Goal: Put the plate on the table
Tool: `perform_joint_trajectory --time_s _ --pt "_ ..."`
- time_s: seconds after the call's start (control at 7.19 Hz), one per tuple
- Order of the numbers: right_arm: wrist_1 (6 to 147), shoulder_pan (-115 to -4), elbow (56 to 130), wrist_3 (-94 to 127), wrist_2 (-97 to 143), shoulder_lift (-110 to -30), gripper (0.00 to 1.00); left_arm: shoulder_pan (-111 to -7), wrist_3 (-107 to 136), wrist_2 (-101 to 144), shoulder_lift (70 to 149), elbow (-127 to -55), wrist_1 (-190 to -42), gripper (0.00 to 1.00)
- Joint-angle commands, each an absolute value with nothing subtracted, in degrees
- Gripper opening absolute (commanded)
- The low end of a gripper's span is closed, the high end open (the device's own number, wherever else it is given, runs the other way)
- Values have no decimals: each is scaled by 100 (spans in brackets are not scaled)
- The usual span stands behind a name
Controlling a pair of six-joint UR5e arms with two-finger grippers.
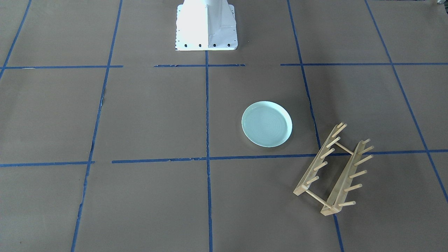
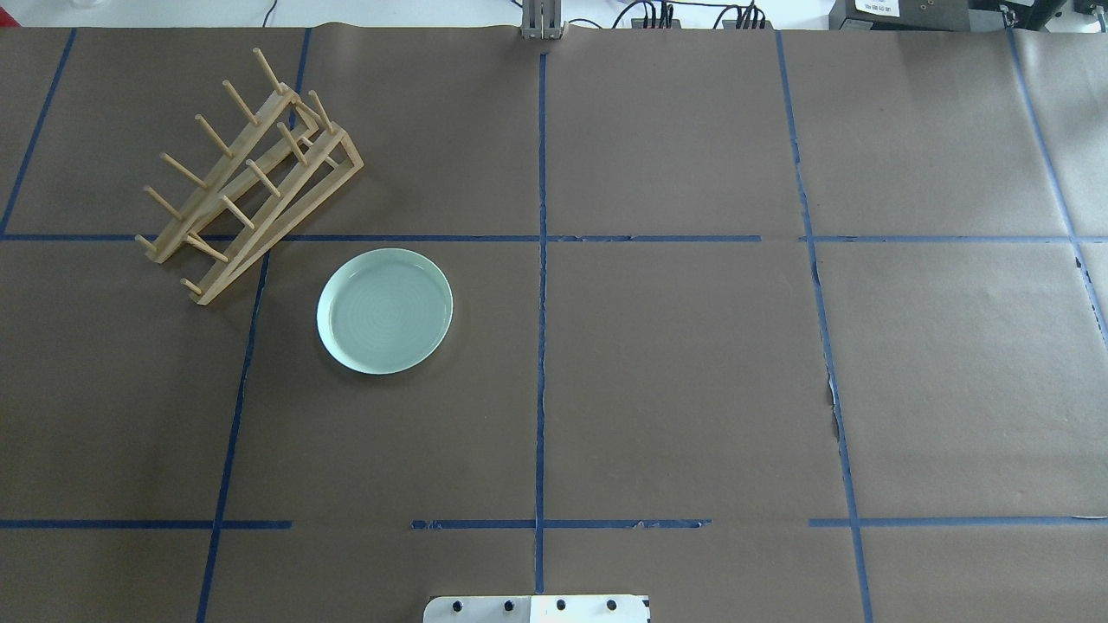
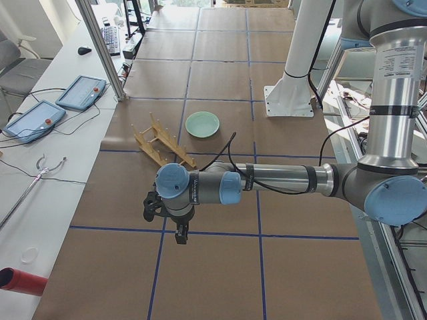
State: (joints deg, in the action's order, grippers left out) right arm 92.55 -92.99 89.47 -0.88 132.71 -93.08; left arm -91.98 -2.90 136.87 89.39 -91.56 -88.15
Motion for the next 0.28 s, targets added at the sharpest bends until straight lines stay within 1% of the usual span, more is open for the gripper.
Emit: perform_joint_trajectory --time_s 0.0,0.14 --pt "9255 -9299 8947 -88 13271 -9308 100 -9202 -290 13693 8947 -9149 -8815 100" --pt "9255 -9299 8947 -88 13271 -9308 100 -9202 -290 13693 8956 -9149 -8824 100"
